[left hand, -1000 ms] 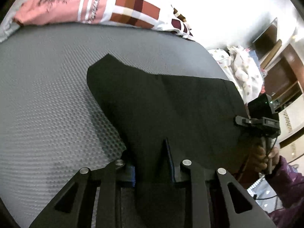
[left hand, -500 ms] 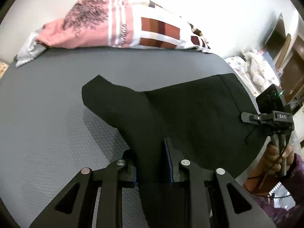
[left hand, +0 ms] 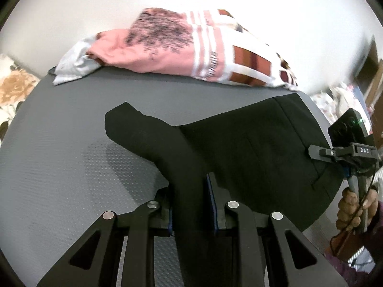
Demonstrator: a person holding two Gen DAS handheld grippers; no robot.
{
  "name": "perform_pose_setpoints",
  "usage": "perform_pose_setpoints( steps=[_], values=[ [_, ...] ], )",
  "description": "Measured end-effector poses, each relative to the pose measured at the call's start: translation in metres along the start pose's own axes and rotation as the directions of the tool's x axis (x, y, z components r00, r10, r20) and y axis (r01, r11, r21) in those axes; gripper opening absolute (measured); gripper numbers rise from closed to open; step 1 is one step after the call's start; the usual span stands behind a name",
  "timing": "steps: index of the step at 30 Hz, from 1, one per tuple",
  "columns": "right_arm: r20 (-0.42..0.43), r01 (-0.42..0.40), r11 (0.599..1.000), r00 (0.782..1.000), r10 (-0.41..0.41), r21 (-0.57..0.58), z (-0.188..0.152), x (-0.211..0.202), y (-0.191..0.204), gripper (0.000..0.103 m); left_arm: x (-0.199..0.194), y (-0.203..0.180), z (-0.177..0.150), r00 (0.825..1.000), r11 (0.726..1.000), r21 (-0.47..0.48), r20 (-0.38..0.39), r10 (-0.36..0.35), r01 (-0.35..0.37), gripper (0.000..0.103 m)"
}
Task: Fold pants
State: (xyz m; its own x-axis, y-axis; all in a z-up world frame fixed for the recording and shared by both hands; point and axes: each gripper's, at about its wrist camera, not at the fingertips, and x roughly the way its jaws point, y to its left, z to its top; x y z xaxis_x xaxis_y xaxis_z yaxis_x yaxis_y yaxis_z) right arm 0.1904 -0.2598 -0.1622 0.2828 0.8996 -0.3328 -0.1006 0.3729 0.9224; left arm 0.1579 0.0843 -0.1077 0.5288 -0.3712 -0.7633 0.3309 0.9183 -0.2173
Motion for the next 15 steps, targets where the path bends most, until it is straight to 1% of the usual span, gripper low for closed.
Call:
perform_pose_setpoints(
  steps=[6,13,15],
  values=[
    [-0.005,-0.031,0.999,1.0,0.031,-0.019,0.025,0.043,0.017,0.024,-0.002,0.041,0.019,0.998,0.997,-0.061,0.042,0.043,-0.04,0.021],
    [0.006,-0.066,0.997,0.998,0.066,-0.043,0.06,0.082,0.037,0.024,-0.005,0.08,0.052,0.991,0.992,-0.091,0.096,0.093,-0.084,0.02],
    [0.014,-0.076,0.996,0.997,0.077,-0.046,0.072,0.093,0.041,0.024,-0.004,0.088,0.065,0.988,0.991,-0.086,0.109,0.113,-0.104,0.02]
  ],
)
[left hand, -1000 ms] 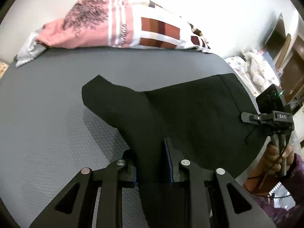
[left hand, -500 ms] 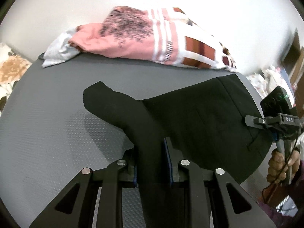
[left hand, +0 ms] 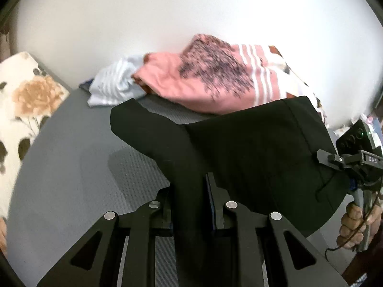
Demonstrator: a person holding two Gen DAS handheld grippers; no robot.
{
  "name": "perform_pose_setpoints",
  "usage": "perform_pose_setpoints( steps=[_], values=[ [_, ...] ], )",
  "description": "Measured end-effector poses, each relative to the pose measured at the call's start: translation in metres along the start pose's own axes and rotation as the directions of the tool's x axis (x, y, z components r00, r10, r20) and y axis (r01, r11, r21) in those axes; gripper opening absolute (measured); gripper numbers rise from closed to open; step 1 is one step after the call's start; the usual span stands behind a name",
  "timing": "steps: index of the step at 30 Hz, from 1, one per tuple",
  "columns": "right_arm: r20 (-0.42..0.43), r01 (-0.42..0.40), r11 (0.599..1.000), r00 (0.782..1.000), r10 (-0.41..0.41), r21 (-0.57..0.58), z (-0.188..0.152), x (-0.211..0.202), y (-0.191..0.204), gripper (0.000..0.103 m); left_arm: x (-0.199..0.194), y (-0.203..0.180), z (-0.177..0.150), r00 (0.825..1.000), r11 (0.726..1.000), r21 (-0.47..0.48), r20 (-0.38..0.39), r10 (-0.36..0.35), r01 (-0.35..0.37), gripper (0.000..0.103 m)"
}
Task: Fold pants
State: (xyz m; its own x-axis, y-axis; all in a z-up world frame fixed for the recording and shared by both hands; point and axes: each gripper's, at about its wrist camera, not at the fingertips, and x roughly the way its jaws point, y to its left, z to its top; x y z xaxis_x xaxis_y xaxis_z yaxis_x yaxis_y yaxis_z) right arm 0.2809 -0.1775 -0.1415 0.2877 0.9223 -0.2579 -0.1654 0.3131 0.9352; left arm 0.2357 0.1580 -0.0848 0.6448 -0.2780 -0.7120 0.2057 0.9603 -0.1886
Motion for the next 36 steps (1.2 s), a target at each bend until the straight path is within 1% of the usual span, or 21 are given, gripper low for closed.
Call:
perform_pose_setpoints(
  steps=[4,9,12,16,24,32,36],
  values=[
    [0.013,-0.011,1.0,1.0,0.011,0.006,0.016,0.016,-0.002,0.024,0.009,0.011,0.017,1.0,1.0,0.008,0.012,0.025,-0.025,0.02],
    [0.017,-0.012,1.0,1.0,0.012,0.025,0.024,0.03,-0.007,0.024,0.023,0.022,0.025,0.999,0.999,0.011,0.008,0.047,-0.047,0.02],
    [0.011,-0.007,0.999,1.0,0.006,0.034,0.023,0.032,-0.012,0.024,0.029,0.027,0.026,0.999,0.999,0.005,0.004,0.053,-0.053,0.02],
    [0.009,0.0,0.999,1.0,-0.001,0.049,0.025,0.039,-0.019,0.024,0.035,0.027,0.023,0.997,0.997,0.029,0.0,0.071,-0.071,0.02],
    [0.027,0.018,0.996,0.999,-0.02,0.084,0.023,0.034,-0.033,0.023,0.043,0.037,0.017,0.996,0.996,0.02,-0.008,0.085,-0.085,0.02],
    [0.039,0.058,0.993,0.997,-0.062,0.107,0.021,0.03,-0.048,0.023,0.052,0.046,0.011,0.994,0.994,0.013,-0.026,0.106,-0.105,0.02],
    [0.044,0.081,0.987,0.995,-0.088,0.139,0.019,0.026,-0.062,0.023,0.057,0.052,0.005,0.993,0.993,0.0,-0.036,0.116,-0.116,0.021]
  ],
)
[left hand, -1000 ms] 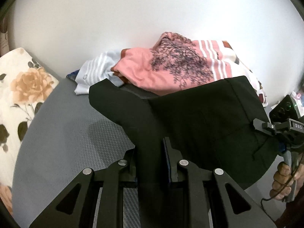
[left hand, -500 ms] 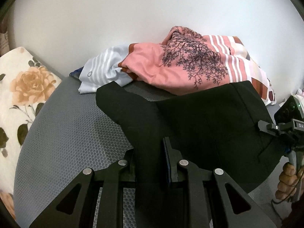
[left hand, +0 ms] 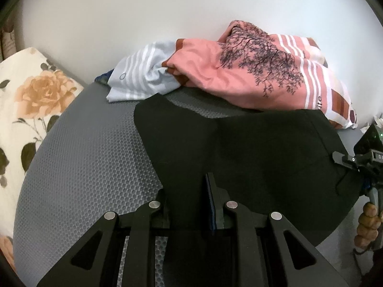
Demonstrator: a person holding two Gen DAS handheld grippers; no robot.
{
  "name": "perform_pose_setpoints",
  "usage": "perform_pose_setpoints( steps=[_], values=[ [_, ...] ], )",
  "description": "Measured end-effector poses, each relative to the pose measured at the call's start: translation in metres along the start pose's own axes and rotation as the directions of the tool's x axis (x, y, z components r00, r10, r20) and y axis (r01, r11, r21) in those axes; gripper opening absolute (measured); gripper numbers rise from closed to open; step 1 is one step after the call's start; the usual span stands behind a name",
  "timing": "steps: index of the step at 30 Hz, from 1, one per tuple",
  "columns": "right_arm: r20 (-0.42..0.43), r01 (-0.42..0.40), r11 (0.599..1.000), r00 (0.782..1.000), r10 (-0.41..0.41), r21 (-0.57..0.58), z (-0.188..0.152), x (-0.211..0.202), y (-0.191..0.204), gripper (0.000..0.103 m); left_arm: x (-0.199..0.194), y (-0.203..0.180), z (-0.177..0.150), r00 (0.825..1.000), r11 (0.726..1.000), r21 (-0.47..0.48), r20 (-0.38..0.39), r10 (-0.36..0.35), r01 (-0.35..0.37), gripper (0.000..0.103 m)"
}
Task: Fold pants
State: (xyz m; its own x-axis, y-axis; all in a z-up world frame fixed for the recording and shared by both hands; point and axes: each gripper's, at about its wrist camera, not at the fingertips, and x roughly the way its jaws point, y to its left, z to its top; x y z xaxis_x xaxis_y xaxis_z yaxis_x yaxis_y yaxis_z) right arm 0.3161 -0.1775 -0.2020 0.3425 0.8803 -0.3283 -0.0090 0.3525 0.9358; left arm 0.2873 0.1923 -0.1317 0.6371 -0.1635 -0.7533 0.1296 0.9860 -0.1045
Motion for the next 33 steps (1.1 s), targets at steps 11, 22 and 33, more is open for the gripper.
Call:
perform_pose_setpoints(
  steps=[11,22,33],
  values=[
    [0.008,0.124,0.991,0.992,-0.124,-0.058,-0.002,0.0,-0.004,0.023,0.01,0.004,-0.012,0.999,0.999,0.009,0.009,0.05,-0.05,0.036],
    [0.061,0.303,0.932,0.953,-0.297,-0.197,-0.009,0.014,0.016,0.025,0.019,0.016,-0.019,0.995,0.994,-0.044,0.009,0.1,-0.099,0.064],
    [0.141,0.437,0.856,0.899,-0.414,-0.275,-0.021,0.029,0.037,0.03,0.019,0.025,-0.022,0.988,0.983,-0.103,-0.008,0.154,-0.154,0.089]
  ],
)
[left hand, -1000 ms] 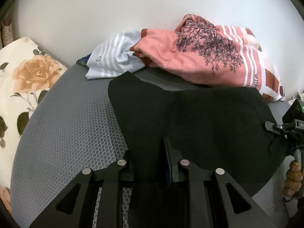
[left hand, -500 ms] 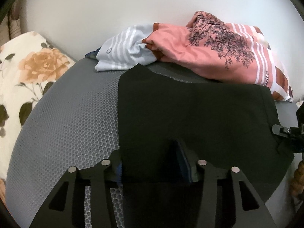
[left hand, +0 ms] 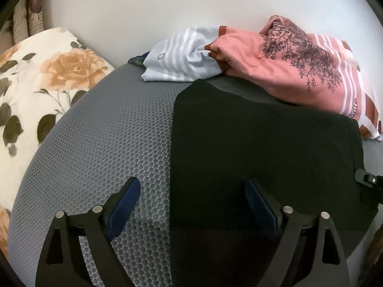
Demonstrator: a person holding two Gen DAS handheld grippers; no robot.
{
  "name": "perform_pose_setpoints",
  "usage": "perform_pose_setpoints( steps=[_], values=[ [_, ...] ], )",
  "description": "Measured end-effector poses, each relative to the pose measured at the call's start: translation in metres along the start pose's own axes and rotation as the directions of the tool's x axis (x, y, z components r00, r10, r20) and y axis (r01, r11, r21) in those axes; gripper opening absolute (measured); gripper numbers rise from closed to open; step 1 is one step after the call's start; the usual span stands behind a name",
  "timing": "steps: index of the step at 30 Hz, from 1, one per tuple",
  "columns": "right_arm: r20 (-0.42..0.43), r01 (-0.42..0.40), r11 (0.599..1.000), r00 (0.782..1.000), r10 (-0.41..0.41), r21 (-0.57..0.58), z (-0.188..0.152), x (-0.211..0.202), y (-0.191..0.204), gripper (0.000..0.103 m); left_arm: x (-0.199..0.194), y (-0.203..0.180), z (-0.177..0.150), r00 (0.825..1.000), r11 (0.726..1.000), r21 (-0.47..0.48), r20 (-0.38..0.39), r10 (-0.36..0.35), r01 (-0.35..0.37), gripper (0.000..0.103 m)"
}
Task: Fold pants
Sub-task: 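Fold the held edge over and lay it down with the right tool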
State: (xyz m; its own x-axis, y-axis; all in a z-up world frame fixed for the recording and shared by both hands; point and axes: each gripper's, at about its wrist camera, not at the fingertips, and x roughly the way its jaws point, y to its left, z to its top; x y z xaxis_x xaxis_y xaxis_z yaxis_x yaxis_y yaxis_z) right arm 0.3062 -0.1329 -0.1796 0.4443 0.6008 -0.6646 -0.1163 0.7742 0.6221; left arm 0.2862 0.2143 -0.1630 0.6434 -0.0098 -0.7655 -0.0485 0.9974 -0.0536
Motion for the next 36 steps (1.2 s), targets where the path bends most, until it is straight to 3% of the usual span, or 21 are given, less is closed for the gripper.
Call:
perform_pose_setpoints(
  steps=[8,10,12,13,18,23,28,31,34,36],
  values=[
    [0.038,0.106,0.988,0.994,-0.102,-0.112,-0.007,0.01,0.031,0.048,-0.002,0.008,-0.001,1.0,0.999,-0.027,0.024,-0.018,0.019,0.089],
    [0.051,0.124,0.982,0.992,-0.117,-0.141,-0.009,0.011,0.038,0.057,-0.007,0.009,-0.002,0.999,0.999,-0.036,0.048,-0.022,0.024,0.089],
    [0.092,0.188,0.971,0.98,-0.176,-0.148,-0.012,0.01,0.045,0.079,-0.015,0.008,-0.004,0.996,0.999,-0.035,0.092,-0.008,0.011,0.089],
    [0.107,0.207,0.967,0.975,-0.193,-0.145,-0.012,0.007,0.044,0.081,-0.018,0.007,-0.004,0.994,1.0,-0.031,0.108,-0.001,0.004,0.089],
    [0.199,0.304,0.936,0.942,-0.268,-0.179,-0.021,0.003,0.058,0.085,-0.023,0.006,-0.004,0.991,1.0,-0.027,0.135,0.011,-0.007,0.089],
    [0.299,0.403,0.87,0.899,-0.319,-0.285,-0.037,0.0,0.084,0.093,-0.033,0.001,-0.006,0.982,0.999,-0.006,0.186,0.035,-0.035,0.089],
    [0.298,0.403,0.878,0.898,-0.324,-0.259,-0.037,-0.008,0.076,0.097,-0.045,-0.004,-0.01,0.969,0.998,0.012,0.244,0.049,-0.054,0.092],
    [0.312,0.441,0.869,0.877,-0.364,-0.225,-0.04,-0.012,0.073,0.098,-0.049,-0.007,-0.011,0.963,0.998,0.02,0.264,0.057,-0.064,0.093],
    [0.307,0.431,0.875,0.882,-0.357,-0.22,-0.048,-0.016,0.076,0.098,-0.052,-0.009,-0.012,0.958,0.997,0.027,0.281,0.06,-0.07,0.096],
    [0.31,0.454,0.866,0.871,-0.38,-0.212,-0.055,-0.016,0.08,0.098,-0.055,-0.01,-0.012,0.954,0.997,0.033,0.294,0.064,-0.077,0.097]
  ],
)
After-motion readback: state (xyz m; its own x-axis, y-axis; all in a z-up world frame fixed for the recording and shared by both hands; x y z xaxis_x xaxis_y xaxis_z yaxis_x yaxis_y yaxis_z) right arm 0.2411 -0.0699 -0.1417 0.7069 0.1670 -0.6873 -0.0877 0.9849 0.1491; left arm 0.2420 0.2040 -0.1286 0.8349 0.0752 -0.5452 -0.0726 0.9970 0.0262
